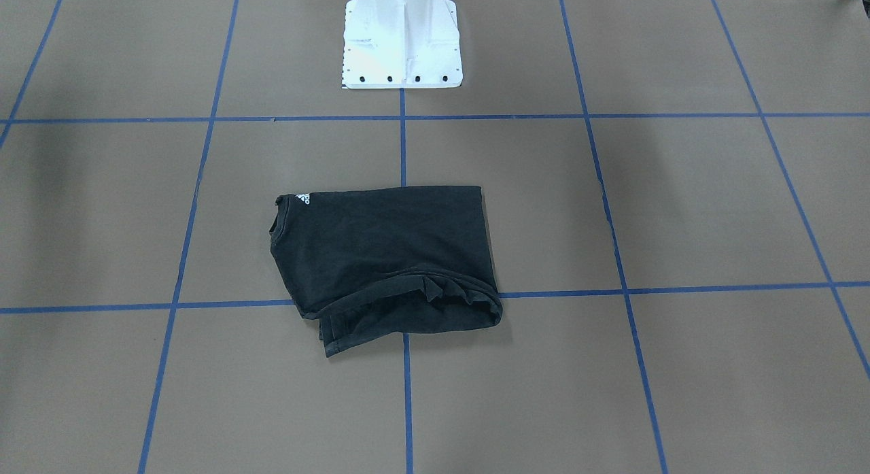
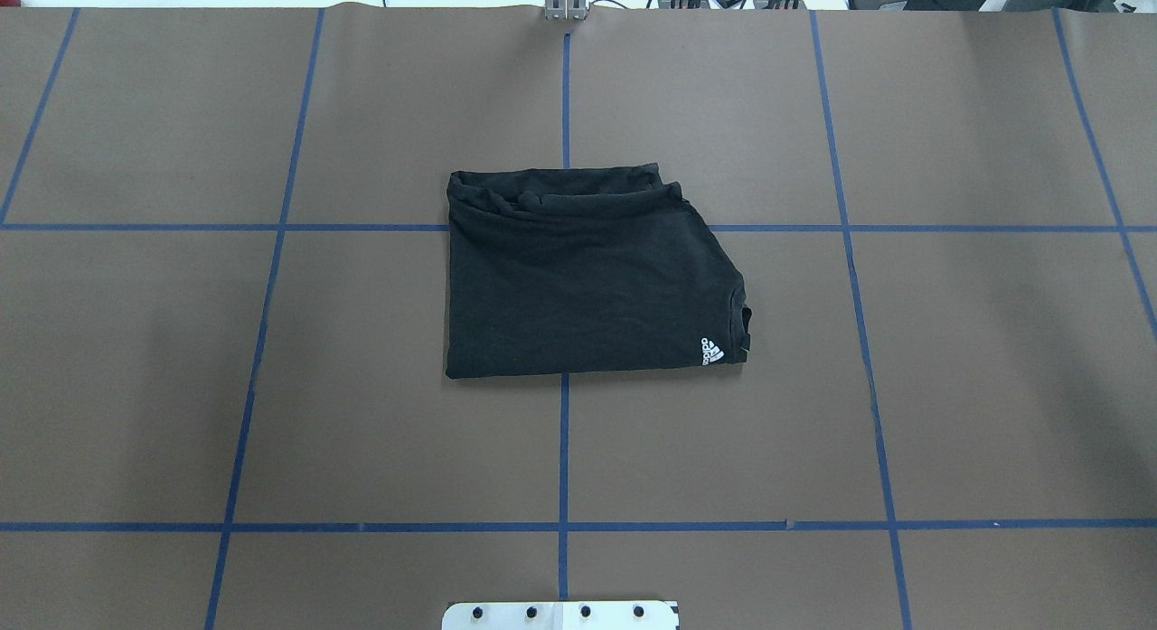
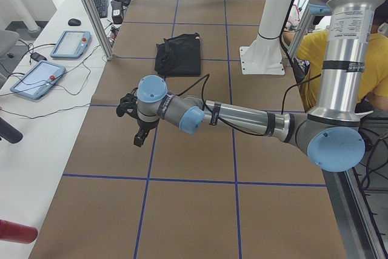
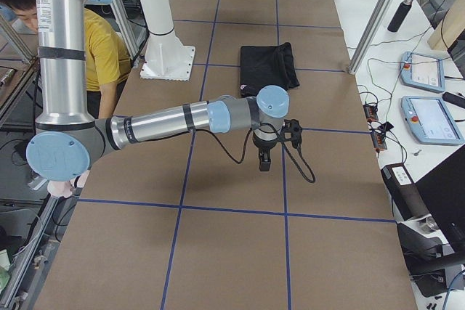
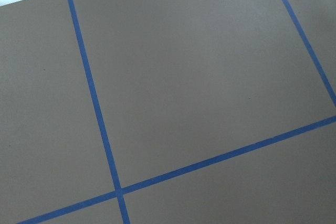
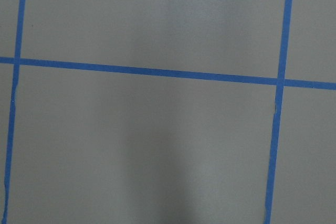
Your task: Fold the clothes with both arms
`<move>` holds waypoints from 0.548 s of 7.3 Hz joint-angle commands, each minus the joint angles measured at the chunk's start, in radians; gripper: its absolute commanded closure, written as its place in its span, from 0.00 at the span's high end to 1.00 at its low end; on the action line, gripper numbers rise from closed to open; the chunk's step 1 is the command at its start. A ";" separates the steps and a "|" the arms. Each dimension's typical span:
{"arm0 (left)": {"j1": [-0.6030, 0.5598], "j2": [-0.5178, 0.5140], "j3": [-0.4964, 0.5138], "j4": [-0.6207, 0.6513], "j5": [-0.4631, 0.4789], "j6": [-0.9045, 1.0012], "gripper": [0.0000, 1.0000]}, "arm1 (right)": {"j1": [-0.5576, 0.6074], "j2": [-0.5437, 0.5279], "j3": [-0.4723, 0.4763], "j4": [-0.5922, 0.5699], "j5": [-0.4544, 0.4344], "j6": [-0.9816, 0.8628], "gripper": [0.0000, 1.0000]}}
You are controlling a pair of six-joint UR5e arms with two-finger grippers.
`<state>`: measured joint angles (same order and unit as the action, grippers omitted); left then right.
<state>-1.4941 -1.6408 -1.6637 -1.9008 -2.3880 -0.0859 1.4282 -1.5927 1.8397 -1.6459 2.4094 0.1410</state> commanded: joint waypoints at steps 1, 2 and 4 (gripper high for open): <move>0.000 -0.001 -0.002 -0.001 0.000 0.000 1.00 | 0.000 0.000 0.010 -0.003 0.002 0.000 1.00; 0.000 0.001 -0.002 0.000 0.000 0.000 1.00 | 0.000 0.000 0.009 0.000 0.002 0.000 1.00; 0.000 0.001 -0.002 0.000 0.000 0.000 1.00 | 0.000 0.000 0.010 0.002 0.002 0.000 1.00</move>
<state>-1.4941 -1.6401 -1.6658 -1.9008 -2.3884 -0.0859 1.4281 -1.5923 1.8488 -1.6454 2.4114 0.1411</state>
